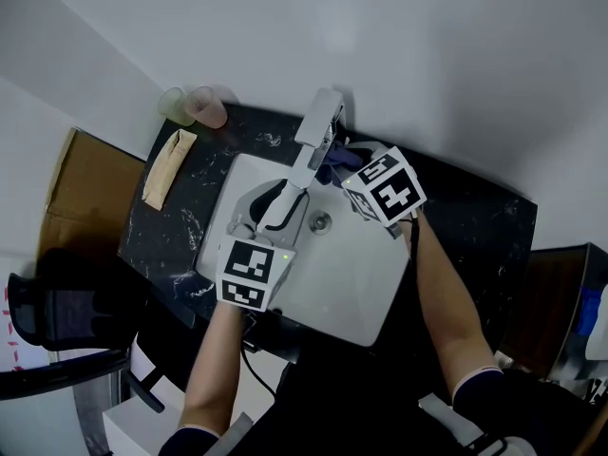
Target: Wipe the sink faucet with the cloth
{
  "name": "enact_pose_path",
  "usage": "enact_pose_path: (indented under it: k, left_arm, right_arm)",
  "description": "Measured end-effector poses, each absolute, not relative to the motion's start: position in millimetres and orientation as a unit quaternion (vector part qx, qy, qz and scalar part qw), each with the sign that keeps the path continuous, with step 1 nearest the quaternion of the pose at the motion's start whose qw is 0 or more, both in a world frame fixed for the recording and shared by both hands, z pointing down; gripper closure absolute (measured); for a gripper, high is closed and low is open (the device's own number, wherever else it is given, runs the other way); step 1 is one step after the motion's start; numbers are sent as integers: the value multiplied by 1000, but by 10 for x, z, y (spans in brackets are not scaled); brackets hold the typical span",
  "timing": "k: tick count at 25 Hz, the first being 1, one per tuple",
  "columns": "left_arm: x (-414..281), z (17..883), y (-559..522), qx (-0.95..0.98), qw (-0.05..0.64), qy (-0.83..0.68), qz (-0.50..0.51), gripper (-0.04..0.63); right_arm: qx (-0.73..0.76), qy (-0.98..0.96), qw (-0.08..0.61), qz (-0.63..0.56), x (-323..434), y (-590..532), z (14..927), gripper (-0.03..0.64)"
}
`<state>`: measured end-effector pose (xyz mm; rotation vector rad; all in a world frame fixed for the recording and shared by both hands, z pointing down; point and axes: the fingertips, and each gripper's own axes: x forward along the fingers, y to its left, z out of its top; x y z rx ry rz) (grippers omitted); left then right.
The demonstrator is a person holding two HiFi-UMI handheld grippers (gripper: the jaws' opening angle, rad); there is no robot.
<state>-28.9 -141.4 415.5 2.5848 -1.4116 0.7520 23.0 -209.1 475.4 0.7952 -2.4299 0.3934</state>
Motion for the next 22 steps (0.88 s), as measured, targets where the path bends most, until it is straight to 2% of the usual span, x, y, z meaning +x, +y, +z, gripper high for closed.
enact_pose_path:
  k: [11, 22]
  left_arm:
    - [-284, 4156, -1408, 849, 50, -464, 247, 454]
    - [-289, 4167, -1404, 848, 51, -464, 249, 454]
  right_arm:
    - [295, -874, 357, 148, 291, -2101, 5023, 558]
    - [332, -885, 305, 118, 396, -2123, 4761, 558]
